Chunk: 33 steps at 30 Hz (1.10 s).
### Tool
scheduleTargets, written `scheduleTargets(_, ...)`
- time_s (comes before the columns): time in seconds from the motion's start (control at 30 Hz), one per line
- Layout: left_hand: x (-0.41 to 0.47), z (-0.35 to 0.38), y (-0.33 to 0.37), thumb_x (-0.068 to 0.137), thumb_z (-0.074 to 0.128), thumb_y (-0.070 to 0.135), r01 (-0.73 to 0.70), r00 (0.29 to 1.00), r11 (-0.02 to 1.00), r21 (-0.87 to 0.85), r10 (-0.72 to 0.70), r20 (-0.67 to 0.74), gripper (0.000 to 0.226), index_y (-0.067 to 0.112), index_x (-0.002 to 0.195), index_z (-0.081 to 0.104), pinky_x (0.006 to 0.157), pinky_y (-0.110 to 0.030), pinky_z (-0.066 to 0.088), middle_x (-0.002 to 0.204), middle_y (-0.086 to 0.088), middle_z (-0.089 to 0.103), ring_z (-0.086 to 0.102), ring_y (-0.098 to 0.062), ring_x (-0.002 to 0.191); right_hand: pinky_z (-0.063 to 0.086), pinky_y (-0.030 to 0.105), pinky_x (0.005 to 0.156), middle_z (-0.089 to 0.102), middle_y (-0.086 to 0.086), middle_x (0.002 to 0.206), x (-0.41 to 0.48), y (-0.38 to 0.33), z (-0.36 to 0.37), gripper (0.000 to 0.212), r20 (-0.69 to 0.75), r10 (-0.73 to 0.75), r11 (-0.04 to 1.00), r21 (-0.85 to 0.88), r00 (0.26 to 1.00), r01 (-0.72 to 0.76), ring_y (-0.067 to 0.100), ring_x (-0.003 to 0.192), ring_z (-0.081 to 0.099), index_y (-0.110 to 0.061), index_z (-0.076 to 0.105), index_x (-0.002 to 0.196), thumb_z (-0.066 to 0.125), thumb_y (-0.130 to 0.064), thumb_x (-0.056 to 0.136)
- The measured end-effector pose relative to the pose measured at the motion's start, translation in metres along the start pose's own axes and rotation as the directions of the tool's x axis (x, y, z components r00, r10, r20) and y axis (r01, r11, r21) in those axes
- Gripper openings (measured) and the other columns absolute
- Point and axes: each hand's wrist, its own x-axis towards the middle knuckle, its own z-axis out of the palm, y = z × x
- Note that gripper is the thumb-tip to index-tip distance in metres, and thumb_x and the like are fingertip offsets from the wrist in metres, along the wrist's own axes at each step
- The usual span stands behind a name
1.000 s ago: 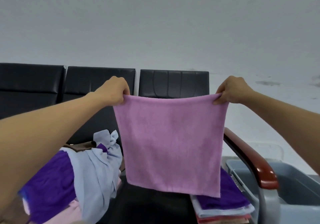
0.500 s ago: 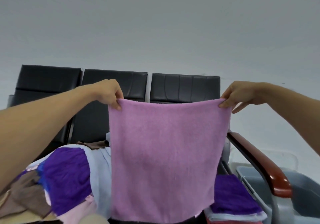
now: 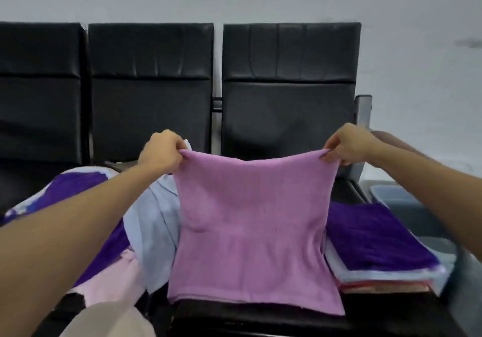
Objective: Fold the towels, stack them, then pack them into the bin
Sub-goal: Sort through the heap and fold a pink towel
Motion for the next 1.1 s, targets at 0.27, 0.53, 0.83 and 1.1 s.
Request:
scheduleTargets(0.27, -0.081, 0.069, -0.036, 0.081, 0.062, 0.006, -0.120, 0.992, 0.971, -0.206, 0.110, -0.058, 0.026, 0.024, 0.093, 0.076, 0.077, -0.026, 0.044, 0.083, 0.011, 0.067, 0.062, -0.018, 0.083, 0.038, 0.002, 0.060, 0.065, -0.010, 0.069, -0.062, 0.025, 0.072, 0.015, -0.090, -0.181, 0.983, 0.011, 0.979, 0.183, 0.005, 0.066, 0.059, -0.019, 0.078, 0.090, 0.071, -0.011, 0.079)
scheduleTargets(0.53, -0.104, 0.052, -0.057, 0.080, 0.069, 0.007, -0.174, 0.962, 0.942, -0.286, 0.225, 0.157, 0.037, 0.042, 0.073, 0.065, 0.067, 0.001, 0.038, 0.070, 0.041, 0.061, 0.056, 0.018, 0.074, 0.034, -0.005, 0.065, 0.072, -0.010, 0.072, -0.111, 0.041, 0.103, 0.019, -0.101, -0.394, 0.915, 0.050, 0.914, 0.400, -0.016, 0.073, 0.054, -0.019, 0.079, 0.086, 0.080, -0.006, 0.072)
scheduleTargets(0.83, -0.107, 0.051, -0.073, 0.044, 0.056, 0.064, -0.210, 0.822, 0.974, -0.080, 0.221, 0.524, 0.033, 0.052, 0.073, 0.067, 0.097, -0.038, 0.035, 0.079, 0.026, 0.066, 0.056, 0.001, 0.089, 0.045, 0.018, 0.078, 0.072, -0.021, 0.094, -0.126, 0.043, 0.112, 0.018, 0.230, -0.407, 0.858, -0.235, 0.884, 0.456, 0.003, 0.091, 0.065, -0.034, 0.076, 0.097, 0.071, -0.027, 0.082)
scheduleTargets(1.1, -0.106, 0.065, -0.068, 0.085, 0.065, 0.047, -0.286, 0.628, 0.957, -0.043, 0.221, 0.746, 0.016, 0.041, 0.099, 0.071, 0.084, -0.020, 0.045, 0.084, 0.018, 0.069, 0.059, 0.001, 0.081, 0.025, 0.025, 0.090, 0.063, -0.021, 0.109, -0.123, 0.031, 0.142, 0.044, 0.483, -0.370, 0.763, -0.329, 0.793, 0.556, 0.003, 0.104, 0.054, -0.029, 0.069, 0.098, 0.048, -0.065, 0.084)
